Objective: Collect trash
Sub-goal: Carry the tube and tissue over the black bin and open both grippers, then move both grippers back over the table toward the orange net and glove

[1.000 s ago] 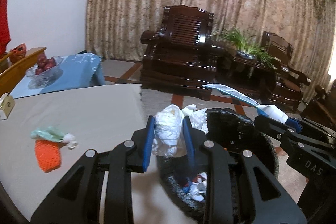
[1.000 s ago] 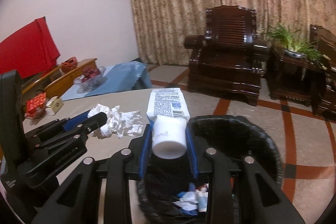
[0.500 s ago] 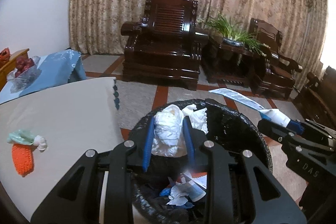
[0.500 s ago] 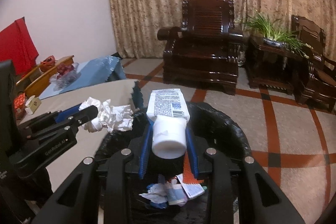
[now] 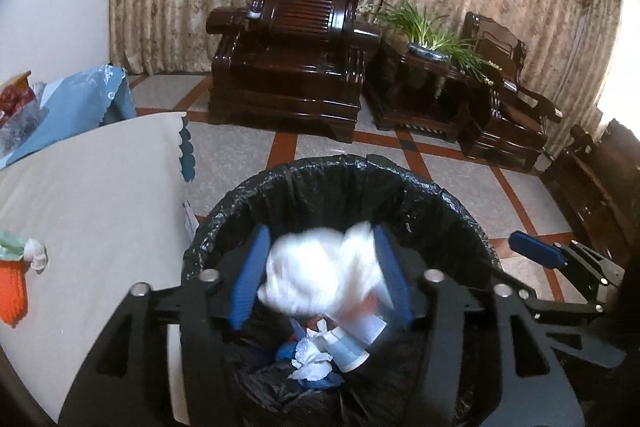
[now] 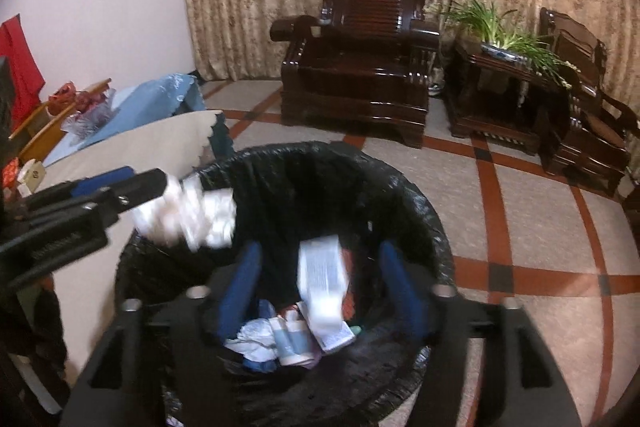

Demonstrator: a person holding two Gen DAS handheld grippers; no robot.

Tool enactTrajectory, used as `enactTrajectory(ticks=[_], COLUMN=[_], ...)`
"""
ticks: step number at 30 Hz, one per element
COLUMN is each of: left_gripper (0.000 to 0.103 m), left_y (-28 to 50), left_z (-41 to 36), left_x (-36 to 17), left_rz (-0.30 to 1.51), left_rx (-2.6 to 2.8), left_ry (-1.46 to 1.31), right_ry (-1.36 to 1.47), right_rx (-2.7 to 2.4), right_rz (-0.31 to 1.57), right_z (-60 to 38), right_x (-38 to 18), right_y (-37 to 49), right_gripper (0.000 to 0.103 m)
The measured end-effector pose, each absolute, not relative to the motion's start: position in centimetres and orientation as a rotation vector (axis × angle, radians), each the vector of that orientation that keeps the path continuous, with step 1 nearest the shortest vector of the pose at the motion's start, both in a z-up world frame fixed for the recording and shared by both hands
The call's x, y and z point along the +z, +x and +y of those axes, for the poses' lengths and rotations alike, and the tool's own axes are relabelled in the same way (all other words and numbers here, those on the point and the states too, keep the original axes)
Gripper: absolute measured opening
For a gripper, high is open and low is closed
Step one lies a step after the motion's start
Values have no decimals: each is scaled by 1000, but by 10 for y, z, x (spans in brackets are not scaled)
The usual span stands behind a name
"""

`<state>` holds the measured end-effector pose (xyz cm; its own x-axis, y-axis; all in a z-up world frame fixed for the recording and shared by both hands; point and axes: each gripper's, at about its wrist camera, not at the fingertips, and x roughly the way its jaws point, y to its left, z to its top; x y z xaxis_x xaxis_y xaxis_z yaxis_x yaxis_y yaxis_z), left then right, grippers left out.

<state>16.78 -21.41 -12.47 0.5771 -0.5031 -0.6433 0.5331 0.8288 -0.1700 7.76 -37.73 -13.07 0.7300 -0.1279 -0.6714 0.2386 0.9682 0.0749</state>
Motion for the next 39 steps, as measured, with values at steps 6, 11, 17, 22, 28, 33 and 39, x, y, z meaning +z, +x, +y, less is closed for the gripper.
enactTrajectory(ticks=[6, 11, 17, 22, 28, 33, 39], left_gripper=[79, 84, 88, 89, 89, 89, 89], left_y=[168, 162, 152, 145, 140, 138, 145], left_z=[-196, -170, -118, -65, -3, 45, 90], left_x=[-119, -106, -89, -81, -73, -73, -81], left_rz=[732, 692, 648, 621, 597, 599, 625], left_rx=[-593, -538, -434, -321, -188, -96, -6], left_ry=[9, -9, -22, -33, -25, -42, -43], right_ry=[178, 223, 211, 189, 163, 129, 95], right_rx=[-214, -195, -129, -47, 45, 114, 208], right_rz=[709, 670, 615, 595, 584, 567, 547], right_z=[-375, -370, -338, -300, -254, -213, -164], right_x=[-127, -115, -96, -87, -85, -86, -91], right_y=[68, 62, 66, 78, 96, 108, 131], right_gripper=[96, 97, 97, 97, 97, 97, 97])
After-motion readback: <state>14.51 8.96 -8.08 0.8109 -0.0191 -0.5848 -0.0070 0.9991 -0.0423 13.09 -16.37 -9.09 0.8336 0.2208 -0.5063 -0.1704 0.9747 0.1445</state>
